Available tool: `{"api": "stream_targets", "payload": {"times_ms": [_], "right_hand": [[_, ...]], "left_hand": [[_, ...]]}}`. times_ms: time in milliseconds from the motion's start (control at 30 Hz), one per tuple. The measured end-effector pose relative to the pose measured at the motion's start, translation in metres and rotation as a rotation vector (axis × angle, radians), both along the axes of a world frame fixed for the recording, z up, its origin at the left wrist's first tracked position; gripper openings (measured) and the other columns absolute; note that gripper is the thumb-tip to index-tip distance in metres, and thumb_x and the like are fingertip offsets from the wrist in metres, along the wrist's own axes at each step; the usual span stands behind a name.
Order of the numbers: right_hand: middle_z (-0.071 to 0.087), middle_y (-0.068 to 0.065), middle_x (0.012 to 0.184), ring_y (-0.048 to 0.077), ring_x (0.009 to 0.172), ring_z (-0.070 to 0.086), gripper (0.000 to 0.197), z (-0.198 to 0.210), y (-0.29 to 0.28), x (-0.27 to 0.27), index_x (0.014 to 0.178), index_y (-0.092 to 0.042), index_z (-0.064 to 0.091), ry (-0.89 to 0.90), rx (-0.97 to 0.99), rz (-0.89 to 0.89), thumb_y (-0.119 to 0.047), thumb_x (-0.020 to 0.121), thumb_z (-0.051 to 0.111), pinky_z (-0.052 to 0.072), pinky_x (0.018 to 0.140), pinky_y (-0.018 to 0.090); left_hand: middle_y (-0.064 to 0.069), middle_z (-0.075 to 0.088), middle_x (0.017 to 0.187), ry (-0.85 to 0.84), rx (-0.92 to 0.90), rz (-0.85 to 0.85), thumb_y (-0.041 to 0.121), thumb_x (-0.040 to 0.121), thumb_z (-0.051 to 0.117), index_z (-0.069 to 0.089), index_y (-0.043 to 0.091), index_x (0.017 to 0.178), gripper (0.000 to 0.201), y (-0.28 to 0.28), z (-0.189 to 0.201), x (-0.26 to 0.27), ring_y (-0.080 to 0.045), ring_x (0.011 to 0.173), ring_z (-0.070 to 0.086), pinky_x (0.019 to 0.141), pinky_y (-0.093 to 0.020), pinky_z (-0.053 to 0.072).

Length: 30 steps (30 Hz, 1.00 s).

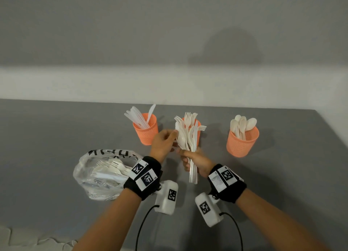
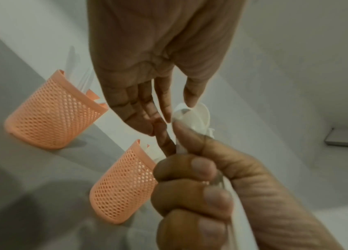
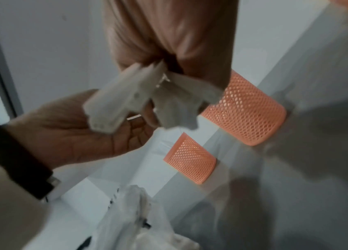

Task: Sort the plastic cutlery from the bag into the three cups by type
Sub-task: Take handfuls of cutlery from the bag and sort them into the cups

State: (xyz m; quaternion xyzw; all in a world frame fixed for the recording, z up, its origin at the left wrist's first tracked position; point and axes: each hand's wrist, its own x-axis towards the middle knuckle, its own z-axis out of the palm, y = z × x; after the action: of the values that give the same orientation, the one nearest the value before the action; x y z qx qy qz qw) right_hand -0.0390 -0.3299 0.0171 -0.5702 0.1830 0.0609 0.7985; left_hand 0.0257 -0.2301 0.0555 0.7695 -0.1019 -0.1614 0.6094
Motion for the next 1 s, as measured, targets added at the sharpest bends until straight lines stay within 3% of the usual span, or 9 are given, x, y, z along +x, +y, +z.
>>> {"api": "stream_targets", "payload": {"times_ms": [167,367,567,700,833,1000], "right_hand": [[0.043,-0.006,0.042,0.008,0.035,0.042,0.015,-0.001,-0.009,-0.006,0.088,-0.015,0.059,-0.037,-0.059,0.069,-0.004,0.093,0.05,0.038,0.038,0.017],[0.057,-0.005,0.05,0.008,0.039,0.05,0.009,-0.003,-0.014,-0.017,0.086,-0.015,0.053,-0.053,-0.057,0.081,-0.02,0.093,0.054,0.044,0.042,0.02],[0.064,-0.002,0.055,0.008,0.038,0.051,0.005,-0.002,-0.018,-0.024,0.095,-0.015,0.054,-0.081,-0.081,0.062,-0.02,0.094,0.052,0.043,0.039,0.019],[0.066,0.003,0.063,0.009,0.04,0.054,0.003,0.0,-0.02,-0.028,0.096,-0.017,0.054,-0.091,-0.111,0.078,-0.018,0.094,0.052,0.046,0.041,0.019],[0.07,0.004,0.066,0.013,0.044,0.059,0.018,0.001,-0.021,-0.029,0.109,-0.007,0.053,-0.101,-0.07,0.047,-0.017,0.094,0.052,0.052,0.047,0.022],[0.071,0.003,0.065,0.012,0.043,0.06,0.022,0.005,-0.02,-0.031,0.112,-0.004,0.052,-0.125,-0.065,0.015,-0.018,0.095,0.05,0.05,0.044,0.021]], "left_hand": [[-0.003,0.06,0.077,0.034,-0.018,-0.024,0.024,0.092,0.054,0.057,0.007,0.092,0.017,0.001,-0.001,0.001,-0.014,0.064,0.056,0.058,-0.022,0.045],[0.001,0.06,0.075,0.347,-0.199,-0.038,0.016,0.089,0.051,0.054,0.015,0.09,0.004,0.003,0.007,0.008,-0.011,0.066,0.056,0.059,-0.022,0.043],[-0.002,0.063,0.08,0.266,-0.1,-0.103,0.024,0.092,0.052,0.056,0.01,0.102,0.017,-0.003,0.005,0.003,-0.012,0.069,0.06,0.056,-0.021,0.048],[-0.004,0.063,0.08,0.282,-0.094,-0.107,0.019,0.091,0.052,0.059,0.011,0.089,0.011,-0.005,0.005,0.0,-0.013,0.07,0.06,0.059,-0.022,0.048],[-0.003,0.063,0.075,0.241,-0.18,0.0,0.019,0.094,0.049,0.052,0.013,0.082,0.014,-0.008,0.008,-0.001,-0.013,0.067,0.059,0.062,-0.023,0.051],[-0.005,0.062,0.075,0.147,-0.158,-0.035,0.017,0.097,0.043,0.05,0.009,0.088,0.014,-0.015,0.008,-0.008,-0.004,0.049,0.063,0.047,-0.017,0.052]]}}
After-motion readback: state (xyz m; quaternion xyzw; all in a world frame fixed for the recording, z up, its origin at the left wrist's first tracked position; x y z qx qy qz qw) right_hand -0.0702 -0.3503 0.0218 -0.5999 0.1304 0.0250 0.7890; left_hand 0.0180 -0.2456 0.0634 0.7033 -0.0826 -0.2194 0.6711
